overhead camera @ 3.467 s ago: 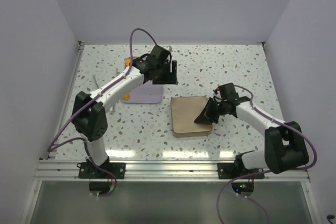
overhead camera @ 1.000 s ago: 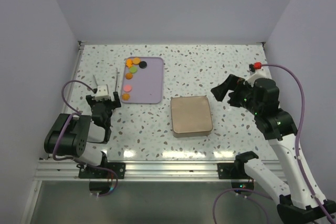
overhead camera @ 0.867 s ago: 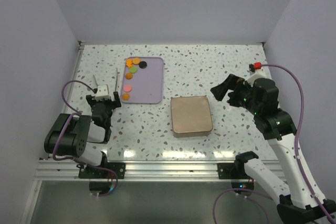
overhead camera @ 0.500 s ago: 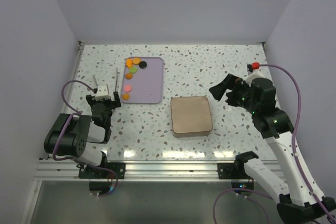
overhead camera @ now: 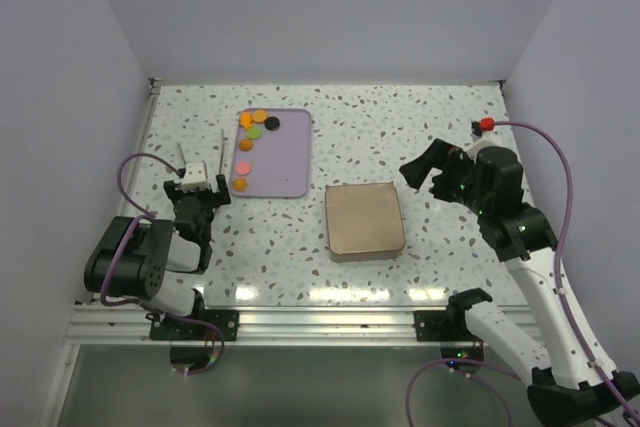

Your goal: Pack the cookies

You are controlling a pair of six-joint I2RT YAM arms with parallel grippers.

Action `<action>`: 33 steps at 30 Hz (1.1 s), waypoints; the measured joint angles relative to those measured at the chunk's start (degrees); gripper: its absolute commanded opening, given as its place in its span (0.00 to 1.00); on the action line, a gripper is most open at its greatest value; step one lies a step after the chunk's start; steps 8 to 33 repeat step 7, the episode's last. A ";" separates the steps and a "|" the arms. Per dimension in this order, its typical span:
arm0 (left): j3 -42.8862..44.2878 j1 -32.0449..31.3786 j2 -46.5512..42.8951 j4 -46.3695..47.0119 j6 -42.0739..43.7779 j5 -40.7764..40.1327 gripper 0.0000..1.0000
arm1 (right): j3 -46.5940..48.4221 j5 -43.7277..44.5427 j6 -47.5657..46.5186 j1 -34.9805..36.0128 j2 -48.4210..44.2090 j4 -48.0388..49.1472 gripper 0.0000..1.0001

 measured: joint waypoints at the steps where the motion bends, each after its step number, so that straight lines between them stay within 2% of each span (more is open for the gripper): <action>1: 0.00 0.00 0.00 0.00 0.00 0.00 1.00 | 0.00 0.72 0.02 0.00 0.09 -0.07 0.99; 7: 0.00 0.00 0.00 0.00 0.00 0.00 1.00 | -0.15 5.44 0.26 0.00 2.19 0.17 0.99; 33: 0.00 0.00 0.00 0.00 0.00 0.00 1.00 | -0.15 5.44 0.26 0.00 2.19 0.17 0.99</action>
